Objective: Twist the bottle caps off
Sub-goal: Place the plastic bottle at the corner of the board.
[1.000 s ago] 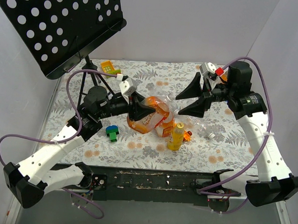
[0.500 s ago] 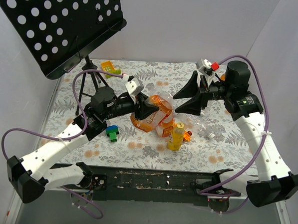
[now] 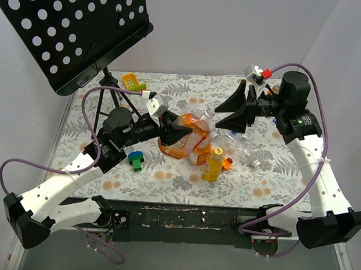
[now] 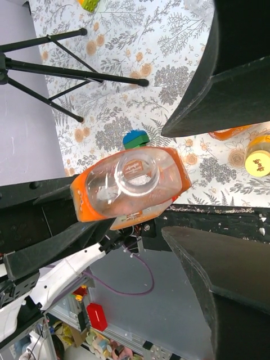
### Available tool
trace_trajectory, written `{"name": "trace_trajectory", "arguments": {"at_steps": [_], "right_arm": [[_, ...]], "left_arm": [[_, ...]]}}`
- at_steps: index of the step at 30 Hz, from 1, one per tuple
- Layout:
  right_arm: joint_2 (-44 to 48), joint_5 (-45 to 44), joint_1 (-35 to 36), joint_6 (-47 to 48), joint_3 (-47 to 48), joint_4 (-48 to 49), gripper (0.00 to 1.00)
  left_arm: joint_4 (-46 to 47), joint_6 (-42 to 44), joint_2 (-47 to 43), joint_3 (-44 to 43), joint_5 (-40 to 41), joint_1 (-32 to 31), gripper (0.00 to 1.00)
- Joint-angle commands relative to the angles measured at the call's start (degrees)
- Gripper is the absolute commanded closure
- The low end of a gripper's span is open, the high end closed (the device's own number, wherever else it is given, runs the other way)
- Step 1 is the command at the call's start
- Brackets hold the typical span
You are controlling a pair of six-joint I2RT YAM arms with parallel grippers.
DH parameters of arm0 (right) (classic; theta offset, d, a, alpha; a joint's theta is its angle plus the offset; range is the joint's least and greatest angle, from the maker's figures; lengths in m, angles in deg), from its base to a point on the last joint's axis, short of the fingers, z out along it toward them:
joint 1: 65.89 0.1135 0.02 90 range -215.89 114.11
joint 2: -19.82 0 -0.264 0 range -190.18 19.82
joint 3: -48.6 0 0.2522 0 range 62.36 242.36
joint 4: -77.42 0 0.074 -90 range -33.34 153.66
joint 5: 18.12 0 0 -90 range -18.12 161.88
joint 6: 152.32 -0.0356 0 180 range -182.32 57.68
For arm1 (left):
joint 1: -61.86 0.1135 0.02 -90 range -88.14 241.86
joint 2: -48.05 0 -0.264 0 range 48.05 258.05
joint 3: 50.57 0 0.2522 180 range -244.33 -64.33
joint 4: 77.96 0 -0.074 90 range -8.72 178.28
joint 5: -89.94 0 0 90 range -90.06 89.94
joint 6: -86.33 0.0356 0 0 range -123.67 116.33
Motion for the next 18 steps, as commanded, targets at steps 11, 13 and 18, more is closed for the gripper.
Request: {"name": "trace_trajectory", "arguments": {"at_steps": [11,13,18], "right_arm": [[-1.1,4.0,1.9,-22.1,-6.1,23.6,0.29],[-1.2,4.4,1.9,-24.5,-6.4,26.3,0.3],[-1.5,5.3,1.9,-33.1,-7.4,36.5,0.3]], "left_arm": [[6.8,-2.8,0.4,1.0,-1.7,-0.7,1.0],[7.3,-3.1,1.0,0.8,-1.7,-0.8,1.0],[8.1,-3.6,1.6,1.1,-1.5,-1.1,1.0]]}}
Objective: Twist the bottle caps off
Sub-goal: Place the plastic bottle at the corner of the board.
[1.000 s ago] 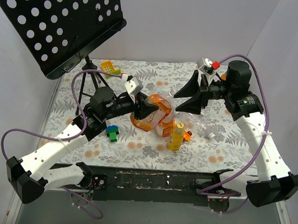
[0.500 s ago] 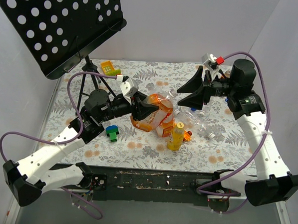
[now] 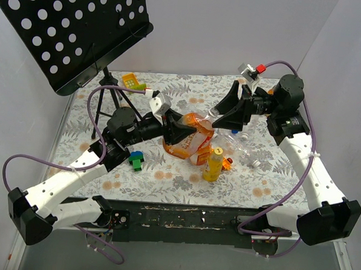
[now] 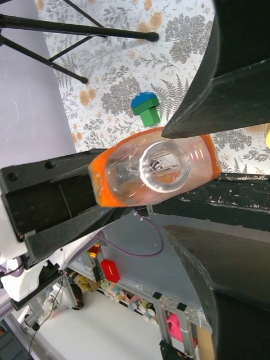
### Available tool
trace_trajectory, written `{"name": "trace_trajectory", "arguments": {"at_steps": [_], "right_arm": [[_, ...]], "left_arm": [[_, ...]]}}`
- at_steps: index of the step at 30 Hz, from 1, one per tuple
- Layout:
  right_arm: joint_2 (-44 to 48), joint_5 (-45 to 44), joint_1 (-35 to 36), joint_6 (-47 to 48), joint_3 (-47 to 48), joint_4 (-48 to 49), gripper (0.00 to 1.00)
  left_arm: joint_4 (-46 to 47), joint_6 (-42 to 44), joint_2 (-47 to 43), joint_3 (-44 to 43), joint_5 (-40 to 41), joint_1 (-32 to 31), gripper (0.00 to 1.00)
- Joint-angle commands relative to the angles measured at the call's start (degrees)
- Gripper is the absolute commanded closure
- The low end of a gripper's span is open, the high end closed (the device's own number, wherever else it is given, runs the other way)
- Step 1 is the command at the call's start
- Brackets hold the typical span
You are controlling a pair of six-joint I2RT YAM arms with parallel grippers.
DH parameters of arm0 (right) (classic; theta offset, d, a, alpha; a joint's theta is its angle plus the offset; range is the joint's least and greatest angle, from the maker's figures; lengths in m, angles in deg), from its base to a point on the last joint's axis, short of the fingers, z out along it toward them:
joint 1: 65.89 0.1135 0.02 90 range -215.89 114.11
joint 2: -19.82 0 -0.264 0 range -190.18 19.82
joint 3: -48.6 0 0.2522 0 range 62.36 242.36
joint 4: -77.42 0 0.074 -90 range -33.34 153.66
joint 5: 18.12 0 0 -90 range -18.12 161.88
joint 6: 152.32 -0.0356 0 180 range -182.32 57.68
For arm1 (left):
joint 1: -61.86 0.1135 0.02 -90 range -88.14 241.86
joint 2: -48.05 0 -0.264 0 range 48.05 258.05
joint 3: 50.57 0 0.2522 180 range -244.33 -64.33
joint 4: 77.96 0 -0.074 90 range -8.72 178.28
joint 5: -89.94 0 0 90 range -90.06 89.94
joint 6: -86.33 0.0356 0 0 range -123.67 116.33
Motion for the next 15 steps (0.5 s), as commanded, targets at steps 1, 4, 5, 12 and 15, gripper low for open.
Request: {"name": "trace_trajectory", "arguments": {"at_steps": [1,4,5,12,15], "right_arm": [[0.1,2.1,0.1,-10.2,-0.1,13.9,0.3],[-0.3,2.3,0.1,-12.8,-0.5,16.6,0.33],[-0.5,2.4,0.1,-13.8,-1.0,17.6,0.35],[-1.0,2.9,0.1,-22.1,-3.5,27.9,0.46],[-1.4,3.0,0.1,-24.0,-3.7,30.4,0.52]], "left_arm": [[2.9,-0.8,-0.2,0.5,0.1,-0.4,1.0],[3.3,-1.1,-0.2,0.9,0.9,-0.6,1.0],[3.5,-1.3,-0.3,1.2,1.5,-0.6,1.0],[4.2,-2.1,-0.3,1.9,1.8,-0.5,1.0],[4.4,-2.3,-0.2,2.0,2.2,-0.6,1.0]]}}
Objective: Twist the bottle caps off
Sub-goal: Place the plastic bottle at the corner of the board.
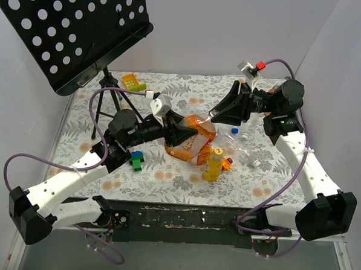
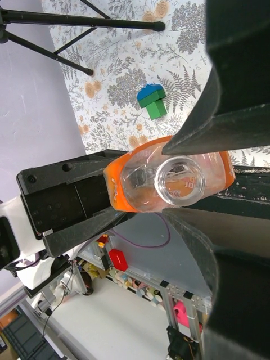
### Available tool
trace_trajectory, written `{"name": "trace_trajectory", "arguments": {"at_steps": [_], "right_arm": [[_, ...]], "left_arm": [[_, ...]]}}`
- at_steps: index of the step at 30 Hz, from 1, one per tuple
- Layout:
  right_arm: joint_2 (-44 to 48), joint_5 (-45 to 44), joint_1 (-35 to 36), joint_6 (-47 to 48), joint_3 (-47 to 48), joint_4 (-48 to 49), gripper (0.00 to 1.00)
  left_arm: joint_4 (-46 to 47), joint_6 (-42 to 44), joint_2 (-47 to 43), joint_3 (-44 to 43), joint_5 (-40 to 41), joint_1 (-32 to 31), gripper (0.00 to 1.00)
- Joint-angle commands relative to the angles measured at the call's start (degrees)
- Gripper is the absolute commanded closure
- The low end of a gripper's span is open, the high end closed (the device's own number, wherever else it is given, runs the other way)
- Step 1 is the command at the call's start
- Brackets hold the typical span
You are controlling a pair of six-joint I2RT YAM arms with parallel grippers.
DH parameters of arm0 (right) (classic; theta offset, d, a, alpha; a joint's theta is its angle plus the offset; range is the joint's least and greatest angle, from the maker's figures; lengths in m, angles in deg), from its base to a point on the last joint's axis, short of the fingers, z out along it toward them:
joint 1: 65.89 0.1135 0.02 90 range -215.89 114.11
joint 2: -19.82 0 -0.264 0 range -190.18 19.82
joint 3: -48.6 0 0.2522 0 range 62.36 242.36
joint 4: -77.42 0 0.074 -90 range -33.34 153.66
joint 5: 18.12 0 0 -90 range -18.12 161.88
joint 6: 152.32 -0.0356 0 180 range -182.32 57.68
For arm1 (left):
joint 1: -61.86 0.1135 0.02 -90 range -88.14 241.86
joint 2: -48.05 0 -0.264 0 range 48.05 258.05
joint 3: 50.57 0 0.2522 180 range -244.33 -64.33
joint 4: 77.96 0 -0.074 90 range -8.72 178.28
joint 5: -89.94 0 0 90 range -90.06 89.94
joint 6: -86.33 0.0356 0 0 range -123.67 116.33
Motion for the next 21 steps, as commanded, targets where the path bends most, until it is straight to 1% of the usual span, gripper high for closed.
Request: {"name": "trace_trajectory", "arguments": {"at_steps": [1,2,4,5,6,7,8,10,12,14,17,21], "right_arm": [[0.2,1.9,0.2,-6.2,0.0,8.9,0.55],[0.2,2.0,0.2,-6.5,-0.1,9.1,0.58],[0.2,2.2,0.2,-6.3,-0.4,9.5,0.71],[0.2,2.2,0.2,-6.4,-0.4,9.6,0.83],[0.1,2.6,0.3,-6.4,-0.4,9.7,0.92],[0.1,2.8,0.2,-6.3,-0.4,10.0,0.98],[0.2,3.2,0.2,-6.1,-0.3,10.1,0.99],[0.3,3.7,0.3,-5.5,0.0,10.1,0.99],[0.5,4.2,-0.2,-5.0,0.5,10.0,0.99],[0.5,4.5,-1.2,-5.0,1.5,10.0,0.99],[0.7,5.3,-3.0,-4.9,2.6,10.0,0.99],[1.1,6.0,-5.4,-4.8,3.9,10.0,0.99]], "left_arm": [[1.9,-0.4,-0.8,0.4,2.2,0.0,1.0],[1.9,-0.4,-0.9,0.4,2.3,-0.1,1.0],[2.0,-0.4,-0.9,0.6,2.6,0.0,1.0],[2.0,-0.5,-0.8,0.5,2.7,-0.1,1.0],[2.0,-0.5,-0.8,0.5,2.8,-0.1,1.0],[2.0,-0.7,-0.8,0.5,2.9,-0.1,1.0],[2.0,-0.8,-0.8,0.5,3.0,-0.1,1.0],[2.2,-1.2,-0.9,0.7,3.5,-0.1,0.88],[2.3,-1.4,-1.3,0.9,3.5,-0.1,0.67],[2.4,-1.6,-2.0,1.2,3.6,-0.1,0.5],[2.4,-1.7,-4.0,2.3,4.1,-0.1,0.3],[-0.1,-0.4,-6.5,2.3,5.2,0.0,0.11]]}}
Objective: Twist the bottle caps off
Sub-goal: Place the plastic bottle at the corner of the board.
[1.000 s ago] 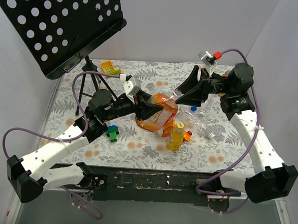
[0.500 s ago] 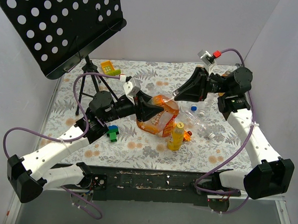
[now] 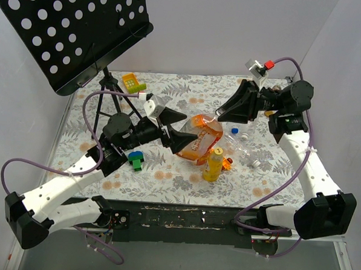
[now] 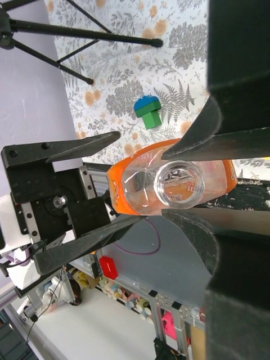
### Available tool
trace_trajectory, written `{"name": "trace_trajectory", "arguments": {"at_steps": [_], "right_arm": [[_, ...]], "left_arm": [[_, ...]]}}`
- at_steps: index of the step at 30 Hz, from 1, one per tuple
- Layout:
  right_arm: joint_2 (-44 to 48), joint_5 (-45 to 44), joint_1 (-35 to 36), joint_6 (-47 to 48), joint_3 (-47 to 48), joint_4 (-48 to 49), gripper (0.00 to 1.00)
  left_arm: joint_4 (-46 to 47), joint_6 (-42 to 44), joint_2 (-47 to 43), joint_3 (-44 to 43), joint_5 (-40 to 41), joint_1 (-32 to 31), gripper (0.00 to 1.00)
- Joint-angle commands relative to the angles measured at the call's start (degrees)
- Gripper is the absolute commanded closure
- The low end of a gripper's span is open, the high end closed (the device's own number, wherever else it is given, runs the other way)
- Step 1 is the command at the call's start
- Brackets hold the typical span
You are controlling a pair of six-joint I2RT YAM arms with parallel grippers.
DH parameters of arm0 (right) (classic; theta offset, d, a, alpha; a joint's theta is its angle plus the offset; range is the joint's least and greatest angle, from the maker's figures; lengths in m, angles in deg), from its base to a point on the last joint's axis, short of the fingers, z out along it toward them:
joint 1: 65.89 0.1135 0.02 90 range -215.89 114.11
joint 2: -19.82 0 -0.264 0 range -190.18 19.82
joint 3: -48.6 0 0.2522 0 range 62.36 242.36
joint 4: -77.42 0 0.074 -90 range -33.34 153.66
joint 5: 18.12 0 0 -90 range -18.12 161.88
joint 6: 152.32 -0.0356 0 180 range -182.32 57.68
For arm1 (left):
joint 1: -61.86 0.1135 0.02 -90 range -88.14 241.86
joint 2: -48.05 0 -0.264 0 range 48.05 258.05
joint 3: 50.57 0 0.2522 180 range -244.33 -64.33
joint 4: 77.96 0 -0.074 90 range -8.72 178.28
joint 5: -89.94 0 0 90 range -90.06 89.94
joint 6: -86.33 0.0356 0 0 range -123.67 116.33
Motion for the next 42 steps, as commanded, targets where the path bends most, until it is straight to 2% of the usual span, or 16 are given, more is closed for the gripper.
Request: {"name": "trace_trajectory", "arguments": {"at_steps": [1,2,9,13,15,17,20,24,30,36,42], "right_arm": [[1.7,2.3,-2.8,-0.4,4.1,2.4,0.99],[1.7,2.3,-3.7,-0.3,4.6,2.4,0.99],[1.1,2.6,-10.8,-0.6,12.0,1.5,0.99],[-0.4,1.0,-14.8,-0.2,16.2,0.2,0.99],[-1.9,-0.5,-16.8,3.0,19.1,-3.6,0.99],[-3.4,-2.2,-18.0,10.0,22.7,-12.6,0.99],[-5.8,-9.1,-18.4,29.5,31.7,-38.9,0.99],[-6.7,-20.3,-18.4,45.0,37.3,-54.1,0.99],[-2.1,-34.7,-18.3,56.6,33.6,-60.1,0.99],[3.1,-49.6,-18.7,62.0,27.3,-60.7,0.99],[4.6,-55.1,-23.0,63.7,21.9,-61.8,0.99]], "left_arm": [[-2.1,1.8,-4.6,-0.2,2.7,0.2,0.06],[-2.9,2.2,-5.6,-0.5,3.3,0.2,0.02],[-12.8,6.0,-13.4,-3.7,8.0,0.3,0.02],[-16.6,6.6,-19.4,-1.8,12.3,0.2,0.02],[-18.2,6.6,-22.0,-0.6,14.3,0.2,0.02],[-19.7,6.2,-24.1,0.6,15.6,0.2,0.02],[-21.7,5.6,-25.9,2.1,16.8,0.2,0.02],[-22.5,4.6,-27.6,3.9,18.0,0.2,0.02],[-22.5,4.9,-28.3,5.9,19.5,0.3,0.02],[-22.2,5.1,-29.1,8.9,20.7,0.2,0.02],[-21.6,4.8,-30.7,12.9,20.7,0.2,0.02]]}}
